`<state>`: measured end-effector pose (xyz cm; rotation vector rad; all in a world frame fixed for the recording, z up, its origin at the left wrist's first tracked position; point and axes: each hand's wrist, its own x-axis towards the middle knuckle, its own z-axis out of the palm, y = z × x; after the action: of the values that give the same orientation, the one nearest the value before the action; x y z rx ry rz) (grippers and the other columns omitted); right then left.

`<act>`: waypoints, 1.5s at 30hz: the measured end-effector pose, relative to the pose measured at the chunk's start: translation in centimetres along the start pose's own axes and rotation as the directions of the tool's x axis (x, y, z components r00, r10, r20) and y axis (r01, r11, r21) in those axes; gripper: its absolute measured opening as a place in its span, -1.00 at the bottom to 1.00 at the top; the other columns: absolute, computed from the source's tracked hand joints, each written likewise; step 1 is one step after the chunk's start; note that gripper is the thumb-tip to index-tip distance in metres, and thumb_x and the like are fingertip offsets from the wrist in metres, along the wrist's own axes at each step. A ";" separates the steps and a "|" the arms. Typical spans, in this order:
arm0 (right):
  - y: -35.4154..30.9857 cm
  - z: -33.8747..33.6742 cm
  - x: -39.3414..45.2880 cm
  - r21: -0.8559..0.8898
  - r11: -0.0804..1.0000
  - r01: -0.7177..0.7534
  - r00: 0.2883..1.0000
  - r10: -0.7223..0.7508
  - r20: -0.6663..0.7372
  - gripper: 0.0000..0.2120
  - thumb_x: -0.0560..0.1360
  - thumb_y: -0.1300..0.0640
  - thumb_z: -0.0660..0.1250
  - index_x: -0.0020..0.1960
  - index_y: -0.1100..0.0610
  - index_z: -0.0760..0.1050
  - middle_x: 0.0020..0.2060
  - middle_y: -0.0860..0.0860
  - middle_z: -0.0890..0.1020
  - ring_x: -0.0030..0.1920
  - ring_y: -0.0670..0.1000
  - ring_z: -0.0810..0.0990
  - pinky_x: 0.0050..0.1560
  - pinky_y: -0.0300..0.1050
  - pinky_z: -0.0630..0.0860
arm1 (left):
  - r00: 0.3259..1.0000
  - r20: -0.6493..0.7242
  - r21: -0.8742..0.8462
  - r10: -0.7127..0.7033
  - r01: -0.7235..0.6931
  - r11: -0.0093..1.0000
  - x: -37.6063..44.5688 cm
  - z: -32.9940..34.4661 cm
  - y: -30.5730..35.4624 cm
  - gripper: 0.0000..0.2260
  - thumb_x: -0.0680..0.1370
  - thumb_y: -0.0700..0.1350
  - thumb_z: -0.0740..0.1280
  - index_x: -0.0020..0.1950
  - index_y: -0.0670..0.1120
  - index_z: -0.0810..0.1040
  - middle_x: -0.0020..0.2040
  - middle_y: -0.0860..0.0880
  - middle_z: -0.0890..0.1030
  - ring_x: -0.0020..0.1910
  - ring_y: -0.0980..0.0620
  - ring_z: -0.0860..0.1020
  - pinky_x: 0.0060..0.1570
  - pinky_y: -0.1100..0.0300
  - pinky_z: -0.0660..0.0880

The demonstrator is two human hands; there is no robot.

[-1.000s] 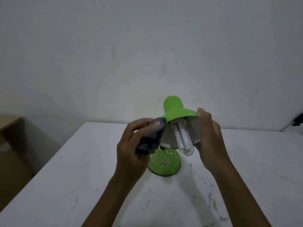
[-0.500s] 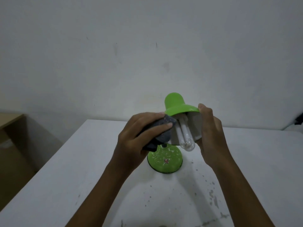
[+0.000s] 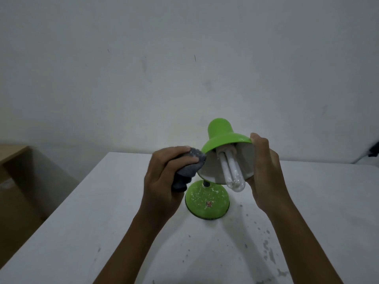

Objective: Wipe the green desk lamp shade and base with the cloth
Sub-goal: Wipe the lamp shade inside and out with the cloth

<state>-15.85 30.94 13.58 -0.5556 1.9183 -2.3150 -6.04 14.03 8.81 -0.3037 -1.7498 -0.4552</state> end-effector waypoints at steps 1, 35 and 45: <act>0.0 0.0 0.0 0.001 1.000 0.000 1.000 0.000 -0.004 -0.36 0.31 -0.35 0.23 -0.15 0.27 0.33 -0.17 0.01 0.32 -0.12 0.03 0.30 -0.10 0.06 0.27 | 1.000 0.015 -0.023 -0.012 0.012 1.000 -0.1 0.4 0.3 -0.84 0.62 -0.21 0.24 0.17 -0.14 0.53 0.19 -0.08 0.51 0.19 -0.05 0.54 0.19 0.08 0.48; -0.8 1.3 -2.1 -0.050 0.995 0.081 0.994 -0.084 -0.062 -0.31 0.33 -0.39 0.20 -0.10 0.30 0.32 -0.24 0.05 0.36 -0.18 0.03 0.35 -0.14 0.03 0.34 | 0.481 0.314 -0.563 -0.819 0.788 0.247 3.1 0.1 4.0 -0.78 0.60 -0.26 0.27 0.20 -0.08 0.60 0.05 -0.04 0.71 0.07 -0.02 0.66 0.02 0.16 0.59; -0.1 1.7 -3.1 -0.090 0.986 0.140 0.986 -0.148 -0.083 -0.54 0.62 -0.09 0.20 -0.46 -0.18 0.44 -0.52 -0.18 0.34 -0.43 -0.15 0.27 -0.32 -0.22 0.31 | 0.744 0.133 -0.486 -0.654 0.624 0.612 0.3 -0.2 4.9 -0.73 0.55 -0.28 0.25 0.22 -0.06 0.49 0.17 -0.07 0.59 0.11 -0.06 0.60 0.04 0.11 0.53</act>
<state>-12.38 30.27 13.23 -0.6288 2.0900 -2.3925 -3.82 18.28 9.82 -0.0004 -1.6163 -1.4593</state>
